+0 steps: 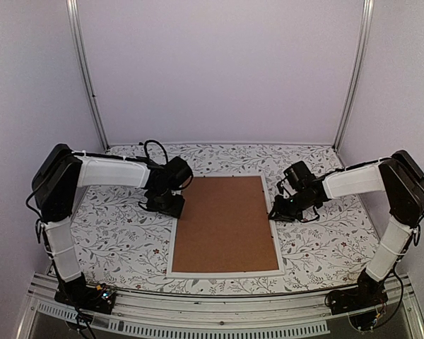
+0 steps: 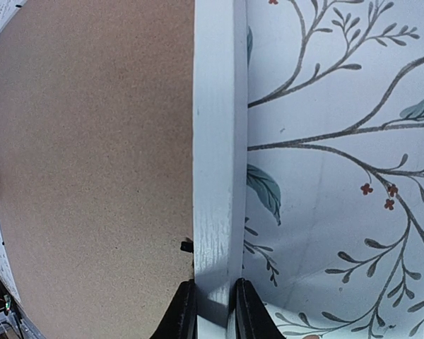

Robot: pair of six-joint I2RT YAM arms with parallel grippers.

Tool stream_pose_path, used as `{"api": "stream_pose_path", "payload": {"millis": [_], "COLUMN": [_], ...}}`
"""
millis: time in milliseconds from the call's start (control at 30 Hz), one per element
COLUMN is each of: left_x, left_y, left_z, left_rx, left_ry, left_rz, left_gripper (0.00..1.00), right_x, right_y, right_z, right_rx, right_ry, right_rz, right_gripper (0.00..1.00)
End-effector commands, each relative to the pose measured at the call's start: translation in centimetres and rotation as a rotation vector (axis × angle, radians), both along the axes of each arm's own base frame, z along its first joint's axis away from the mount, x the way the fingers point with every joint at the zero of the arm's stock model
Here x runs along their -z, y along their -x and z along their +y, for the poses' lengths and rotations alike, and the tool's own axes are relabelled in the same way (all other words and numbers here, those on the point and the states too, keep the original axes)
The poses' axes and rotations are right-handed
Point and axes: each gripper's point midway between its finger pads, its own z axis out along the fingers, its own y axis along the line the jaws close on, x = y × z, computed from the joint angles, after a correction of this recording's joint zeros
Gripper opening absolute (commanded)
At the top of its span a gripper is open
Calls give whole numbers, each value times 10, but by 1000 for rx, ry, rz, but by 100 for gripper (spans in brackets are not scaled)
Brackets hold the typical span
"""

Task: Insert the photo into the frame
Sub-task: Press the fastener onto the backboard.

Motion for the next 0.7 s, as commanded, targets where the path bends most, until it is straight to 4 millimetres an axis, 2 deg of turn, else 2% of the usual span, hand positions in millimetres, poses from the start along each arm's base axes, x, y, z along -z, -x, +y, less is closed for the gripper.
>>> {"api": "stream_pose_path", "payload": {"millis": [0, 233, 433, 667], "left_x": [5, 8, 0, 8], "left_y": [-6, -7, -6, -10], "left_z": [4, 11, 18, 13], "left_rx": [-11, -32, -49, -37], "left_ry": [-25, -45, -42, -32], "left_rz": [-1, 1, -20, -8], "left_gripper": [66, 66, 66, 66], "right_x": [38, 38, 38, 40], "right_y": [41, 41, 42, 42], "right_z": [-14, -14, -15, -15], "right_rx": [-29, -30, -28, -30], "right_ry": [89, 93, 95, 96], "right_rz": [152, 153, 155, 156], "right_gripper": [18, 18, 18, 18]}}
